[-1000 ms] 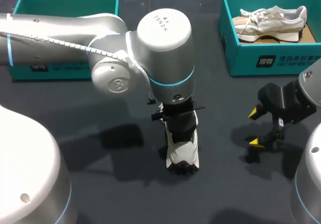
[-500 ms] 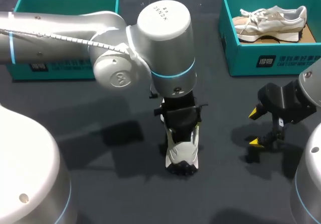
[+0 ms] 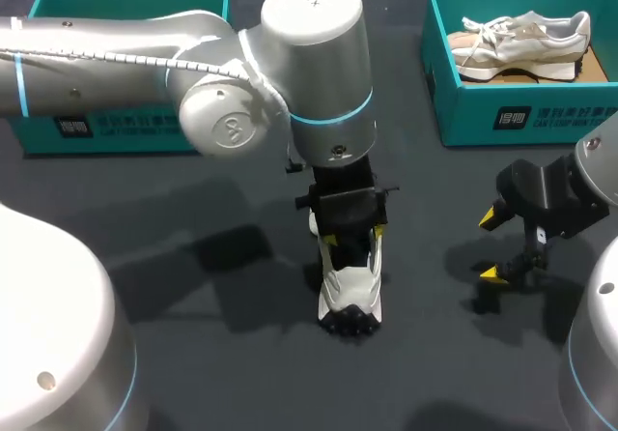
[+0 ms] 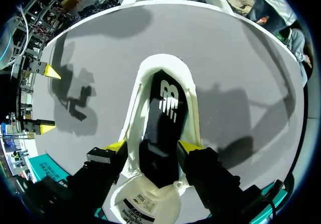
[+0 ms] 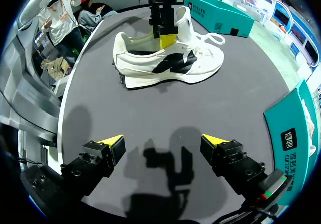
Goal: Take the shoe out of the shoebox, open the shoe tongue, remove and reinsert the insole, then place the shoe into the shoebox
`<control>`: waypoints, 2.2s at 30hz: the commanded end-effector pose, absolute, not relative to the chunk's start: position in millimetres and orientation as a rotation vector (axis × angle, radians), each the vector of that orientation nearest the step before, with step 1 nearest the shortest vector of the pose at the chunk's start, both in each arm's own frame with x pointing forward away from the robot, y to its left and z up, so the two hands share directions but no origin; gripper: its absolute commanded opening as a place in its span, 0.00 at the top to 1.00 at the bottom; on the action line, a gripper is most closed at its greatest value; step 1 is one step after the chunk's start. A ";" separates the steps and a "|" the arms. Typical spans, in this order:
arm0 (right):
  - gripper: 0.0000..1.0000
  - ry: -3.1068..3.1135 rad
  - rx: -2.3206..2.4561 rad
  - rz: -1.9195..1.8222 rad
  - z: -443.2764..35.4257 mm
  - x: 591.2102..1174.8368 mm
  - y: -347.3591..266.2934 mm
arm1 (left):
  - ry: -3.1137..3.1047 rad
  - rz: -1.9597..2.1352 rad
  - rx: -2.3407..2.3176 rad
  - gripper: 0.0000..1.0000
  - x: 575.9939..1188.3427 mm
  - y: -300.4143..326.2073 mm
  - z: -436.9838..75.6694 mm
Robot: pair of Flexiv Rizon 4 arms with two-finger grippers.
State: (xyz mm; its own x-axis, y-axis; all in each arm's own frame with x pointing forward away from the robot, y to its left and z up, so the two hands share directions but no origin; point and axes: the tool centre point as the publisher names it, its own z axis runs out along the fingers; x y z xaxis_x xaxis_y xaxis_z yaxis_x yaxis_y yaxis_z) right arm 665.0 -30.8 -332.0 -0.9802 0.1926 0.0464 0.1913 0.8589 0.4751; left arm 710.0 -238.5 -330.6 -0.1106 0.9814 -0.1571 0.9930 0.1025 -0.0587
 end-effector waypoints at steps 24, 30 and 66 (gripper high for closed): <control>0.00 3.024 0.313 0.770 -331.4 663.2 -31.2 | 2.309 -0.100 2.107 0.24 721.9 -234.2 -336.1; 0.00 3.024 0.313 0.770 -331.4 663.2 -31.2 | 2.310 -0.115 2.161 0.21 725.7 -232.6 -336.3; 0.00 3.024 0.313 0.770 -331.4 663.2 -31.2 | 2.216 -0.160 2.311 0.16 745.6 -229.2 -327.6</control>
